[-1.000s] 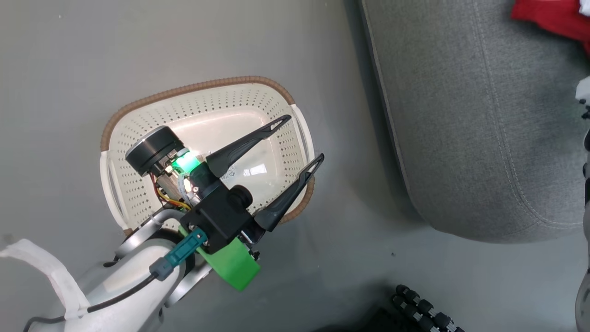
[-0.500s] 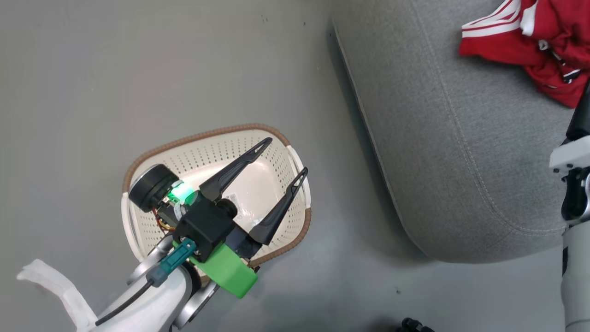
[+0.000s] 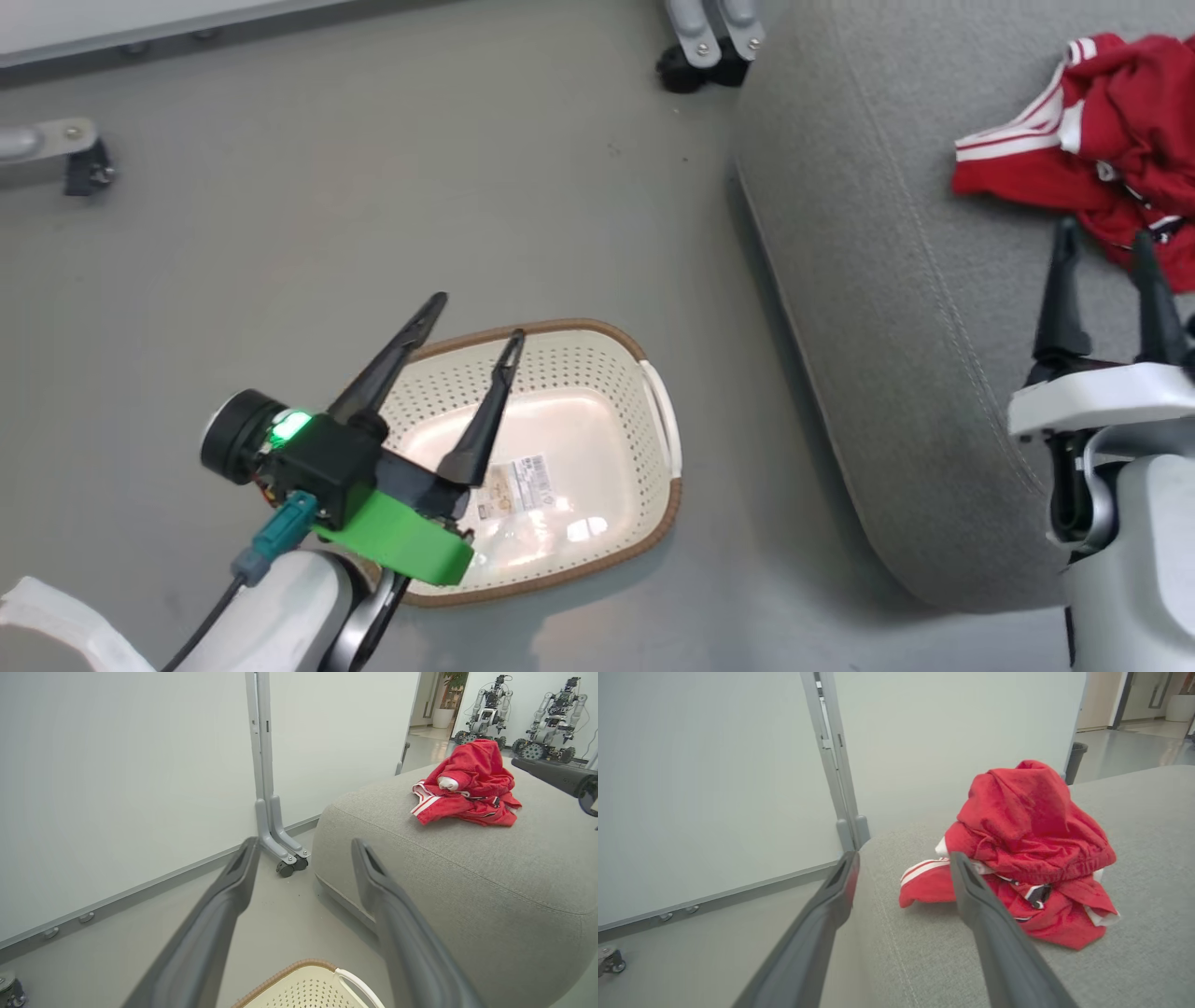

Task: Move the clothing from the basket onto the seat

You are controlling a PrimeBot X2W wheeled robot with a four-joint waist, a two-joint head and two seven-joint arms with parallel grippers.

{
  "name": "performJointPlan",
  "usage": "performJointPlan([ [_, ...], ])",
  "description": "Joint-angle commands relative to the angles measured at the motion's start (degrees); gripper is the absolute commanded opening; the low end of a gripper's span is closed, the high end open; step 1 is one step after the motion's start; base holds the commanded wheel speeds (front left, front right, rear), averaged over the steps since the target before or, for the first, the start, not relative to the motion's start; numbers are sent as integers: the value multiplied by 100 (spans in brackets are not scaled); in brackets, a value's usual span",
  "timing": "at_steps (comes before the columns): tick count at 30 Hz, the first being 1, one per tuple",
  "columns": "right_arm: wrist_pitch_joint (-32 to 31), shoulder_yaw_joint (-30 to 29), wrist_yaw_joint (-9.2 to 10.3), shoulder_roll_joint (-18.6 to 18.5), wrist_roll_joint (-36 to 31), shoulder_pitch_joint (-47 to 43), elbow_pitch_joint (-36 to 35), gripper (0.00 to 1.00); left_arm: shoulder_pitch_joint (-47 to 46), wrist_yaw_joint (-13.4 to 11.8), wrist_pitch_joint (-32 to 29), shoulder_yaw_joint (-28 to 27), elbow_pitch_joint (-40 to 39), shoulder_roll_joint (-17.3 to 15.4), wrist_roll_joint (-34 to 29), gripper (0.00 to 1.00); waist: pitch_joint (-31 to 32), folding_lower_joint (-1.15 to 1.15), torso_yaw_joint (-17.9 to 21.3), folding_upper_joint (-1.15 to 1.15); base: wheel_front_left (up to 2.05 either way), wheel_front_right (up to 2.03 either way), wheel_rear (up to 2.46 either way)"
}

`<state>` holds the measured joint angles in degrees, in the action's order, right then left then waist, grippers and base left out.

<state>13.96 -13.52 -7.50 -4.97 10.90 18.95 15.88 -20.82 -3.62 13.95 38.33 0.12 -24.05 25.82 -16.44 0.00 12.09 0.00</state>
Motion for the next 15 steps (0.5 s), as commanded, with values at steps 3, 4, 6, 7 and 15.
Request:
performJointPlan([
  [3,-143,273,2,73,-34,-276,-358,100,216,-109,91,-264,128,-13,116,100,391,0,-509,0,0,0,0],
  [4,-187,330,2,96,-38,-322,-447,100,248,-119,106,-333,155,-16,112,100,412,0,-564,0,0,0,0],
  [6,-253,484,2,129,-47,-417,-619,100,333,-159,128,-513,224,-29,110,100,468,0,-675,0,0,0,0],
  [7,-289,572,2,141,-62,-479,-714,100,383,-180,125,-639,229,-14,120,100,494,0,-724,0,0,0,0],
  [15,-486,951,2,194,-130,-948,-1185,100,995,-168,124,-1658,315,136,-24,100,825,0,-978,0,0,0,0],
])
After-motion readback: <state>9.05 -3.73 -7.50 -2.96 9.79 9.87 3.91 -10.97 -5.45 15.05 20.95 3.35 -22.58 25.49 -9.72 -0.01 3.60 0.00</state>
